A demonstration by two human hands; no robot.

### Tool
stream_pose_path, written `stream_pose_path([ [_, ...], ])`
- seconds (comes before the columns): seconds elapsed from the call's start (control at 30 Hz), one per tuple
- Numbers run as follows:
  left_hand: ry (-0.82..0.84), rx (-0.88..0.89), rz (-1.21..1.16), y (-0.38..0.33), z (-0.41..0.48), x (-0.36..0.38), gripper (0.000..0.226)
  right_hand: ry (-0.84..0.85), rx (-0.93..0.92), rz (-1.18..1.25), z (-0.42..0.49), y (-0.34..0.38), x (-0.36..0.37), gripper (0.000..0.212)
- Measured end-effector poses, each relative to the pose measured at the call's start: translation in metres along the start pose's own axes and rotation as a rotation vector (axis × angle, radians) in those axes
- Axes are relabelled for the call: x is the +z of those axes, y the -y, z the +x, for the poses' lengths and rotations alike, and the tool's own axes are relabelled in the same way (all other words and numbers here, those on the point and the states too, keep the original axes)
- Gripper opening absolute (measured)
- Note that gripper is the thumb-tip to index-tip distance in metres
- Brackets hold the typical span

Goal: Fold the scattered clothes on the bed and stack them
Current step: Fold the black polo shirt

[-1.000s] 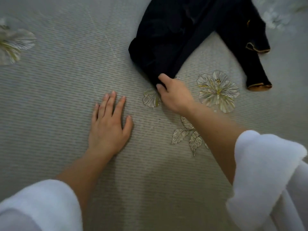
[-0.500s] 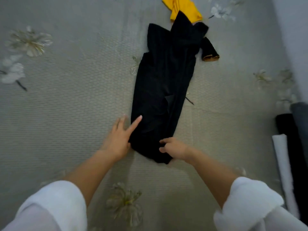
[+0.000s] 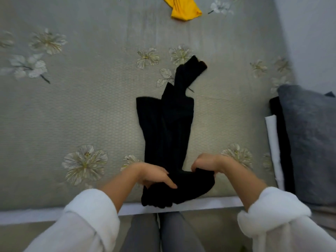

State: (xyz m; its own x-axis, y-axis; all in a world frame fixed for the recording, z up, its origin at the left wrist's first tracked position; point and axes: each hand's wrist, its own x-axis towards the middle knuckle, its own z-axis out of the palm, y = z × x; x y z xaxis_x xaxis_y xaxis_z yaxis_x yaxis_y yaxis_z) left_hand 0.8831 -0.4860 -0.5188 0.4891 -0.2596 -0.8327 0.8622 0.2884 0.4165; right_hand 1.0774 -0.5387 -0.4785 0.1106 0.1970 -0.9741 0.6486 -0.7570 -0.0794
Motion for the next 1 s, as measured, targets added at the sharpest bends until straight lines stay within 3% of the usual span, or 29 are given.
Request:
stream_pose_path([
  [0.07, 0.066, -0.020, -0.108, 0.007, 0.003, 0.004, 0.047, -0.064, -0.021, -0.084, 0.007, -0.006, -0.001, 0.020],
  [0.13, -0.048, 0.015, -0.072, 0.011, 0.007, -0.001, 0.038, -0.175, -0.070, -0.094, 0.020, -0.012, -0.002, 0.020],
  [0.23, -0.521, 0.125, -0.059, 0.012, 0.023, -0.027, 0.025, -0.349, -0.113, -0.001, 0.041, -0.014, -0.007, 0.023],
  [0.33, -0.993, 0.160, -0.063, 0.006, 0.036, -0.067, 0.033, -0.422, -0.130, 0.112, 0.063, -0.004, -0.019, 0.028],
  [0.43, -1.227, 0.172, 0.193, -0.004, 0.046, -0.111, 0.048, -0.530, -0.210, 0.153, 0.091, 0.013, -0.040, 0.048],
  [0.57, -1.254, 0.170, 0.416, -0.023, 0.060, -0.152, 0.067, -0.781, -0.370, 0.105, 0.124, 0.051, -0.067, 0.071],
  [0.63, -1.211, 0.094, 0.460, -0.030, 0.071, -0.164, 0.083, -0.787, -0.355, 0.007, 0.136, 0.069, -0.076, 0.084],
  [0.7, -1.174, 0.032, 0.497, -0.036, 0.080, -0.167, 0.092, -0.723, -0.305, -0.092, 0.148, 0.078, -0.079, 0.085],
  [0.77, -1.163, 0.000, 0.585, -0.040, 0.086, -0.163, 0.076, -0.693, -0.299, -0.133, 0.157, 0.079, -0.078, 0.057],
  [0.83, -1.220, 0.083, 0.557, -0.037, 0.085, -0.159, 0.039, -0.721, -0.371, 0.088, 0.158, 0.068, -0.079, 0.031],
  [0.9, -1.328, 0.271, 0.260, -0.031, 0.076, -0.152, 0.017, -0.779, -0.474, 0.497, 0.147, 0.046, -0.080, 0.022],
  [0.93, -1.365, 0.364, 0.145, -0.027, 0.071, -0.148, 0.012, -0.832, -0.507, 0.592, 0.139, 0.033, -0.079, 0.019],
  [1.0, -1.408, 0.468, 0.189, -0.022, 0.057, -0.135, 0.005, -0.994, -0.556, 0.484, 0.128, 0.005, -0.070, 0.014],
])
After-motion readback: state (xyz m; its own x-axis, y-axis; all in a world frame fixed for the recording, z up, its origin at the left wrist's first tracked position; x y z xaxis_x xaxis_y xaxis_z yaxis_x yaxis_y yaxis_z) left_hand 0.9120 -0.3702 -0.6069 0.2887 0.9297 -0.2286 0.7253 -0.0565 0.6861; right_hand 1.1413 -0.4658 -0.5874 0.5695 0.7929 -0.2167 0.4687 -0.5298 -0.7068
